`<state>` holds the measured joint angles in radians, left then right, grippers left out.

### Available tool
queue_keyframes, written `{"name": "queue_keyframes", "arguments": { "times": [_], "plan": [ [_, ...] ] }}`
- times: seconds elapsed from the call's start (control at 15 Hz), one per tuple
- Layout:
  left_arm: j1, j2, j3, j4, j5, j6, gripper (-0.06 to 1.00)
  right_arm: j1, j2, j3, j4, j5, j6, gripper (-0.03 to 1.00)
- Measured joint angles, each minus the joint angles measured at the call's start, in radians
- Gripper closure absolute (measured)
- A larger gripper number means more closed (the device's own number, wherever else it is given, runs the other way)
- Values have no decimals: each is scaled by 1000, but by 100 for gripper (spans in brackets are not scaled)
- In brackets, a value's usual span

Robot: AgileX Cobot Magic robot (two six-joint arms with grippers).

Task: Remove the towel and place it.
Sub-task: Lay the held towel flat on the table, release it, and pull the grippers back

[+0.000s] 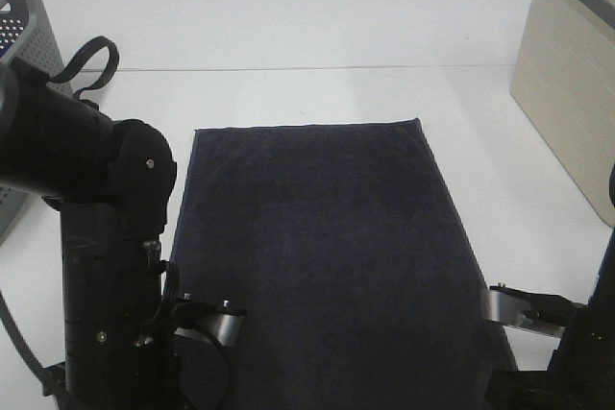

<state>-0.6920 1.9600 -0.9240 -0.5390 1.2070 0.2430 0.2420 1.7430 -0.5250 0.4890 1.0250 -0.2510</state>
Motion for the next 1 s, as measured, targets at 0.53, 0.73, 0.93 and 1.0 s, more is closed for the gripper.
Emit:
{"name": "queue_keyframes", "arguments": {
  "times": [0.53,0.73,0.93,1.0],
  "plan": [
    [0,-53,-48,1,3,-34,40,0,0,0,2,39,0,33],
    [0,-95,-141,20,4,-52,40,0,1,-46,1,91,0,33],
    [0,-131,-247,53,7,-55,40,0,-41,-156,1,129,-5,33],
    [0,-139,-279,81,7,-55,40,0,-69,-198,0,131,-5,33]
  ]
}}
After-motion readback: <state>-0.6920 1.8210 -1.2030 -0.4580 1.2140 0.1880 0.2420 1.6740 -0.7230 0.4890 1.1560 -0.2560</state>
